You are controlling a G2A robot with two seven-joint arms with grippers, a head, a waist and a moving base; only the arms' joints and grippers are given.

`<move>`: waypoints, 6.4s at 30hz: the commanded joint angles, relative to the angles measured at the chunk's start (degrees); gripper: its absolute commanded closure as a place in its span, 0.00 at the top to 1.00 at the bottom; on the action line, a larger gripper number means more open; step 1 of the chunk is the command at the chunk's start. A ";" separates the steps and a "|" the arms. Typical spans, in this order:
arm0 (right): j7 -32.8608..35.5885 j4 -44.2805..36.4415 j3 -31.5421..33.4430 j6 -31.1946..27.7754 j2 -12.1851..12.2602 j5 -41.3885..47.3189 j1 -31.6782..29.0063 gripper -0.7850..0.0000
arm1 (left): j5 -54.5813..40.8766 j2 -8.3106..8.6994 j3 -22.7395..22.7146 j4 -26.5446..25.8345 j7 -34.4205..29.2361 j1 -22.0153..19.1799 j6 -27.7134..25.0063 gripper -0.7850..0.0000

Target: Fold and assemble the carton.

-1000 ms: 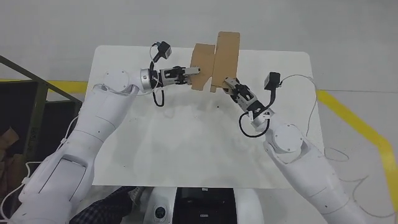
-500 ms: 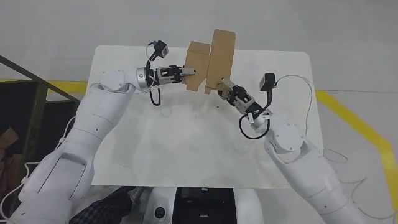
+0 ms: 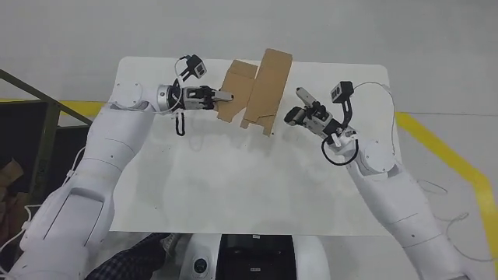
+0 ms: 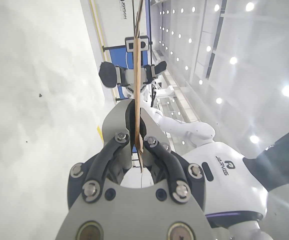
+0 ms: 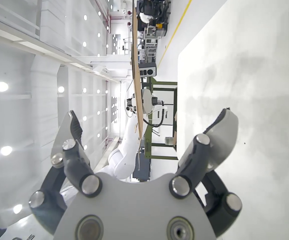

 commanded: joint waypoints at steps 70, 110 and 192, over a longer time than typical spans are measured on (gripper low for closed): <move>-18.72 -14.94 6.66 11.27 -1.56 -12.10 -7.23 0.00 | -6.17 2.42 5.92 -4.11 9.25 1.59 -3.26 1.00; -26.01 -16.62 4.41 10.11 -3.82 -22.07 -12.60 0.00 | -7.18 0.06 1.04 -1.74 17.76 2.11 -3.66 1.00; -24.21 -15.53 6.58 11.17 -6.78 -23.88 -13.38 0.00 | 6.95 -1.60 -1.57 -4.83 16.44 2.84 -1.46 0.60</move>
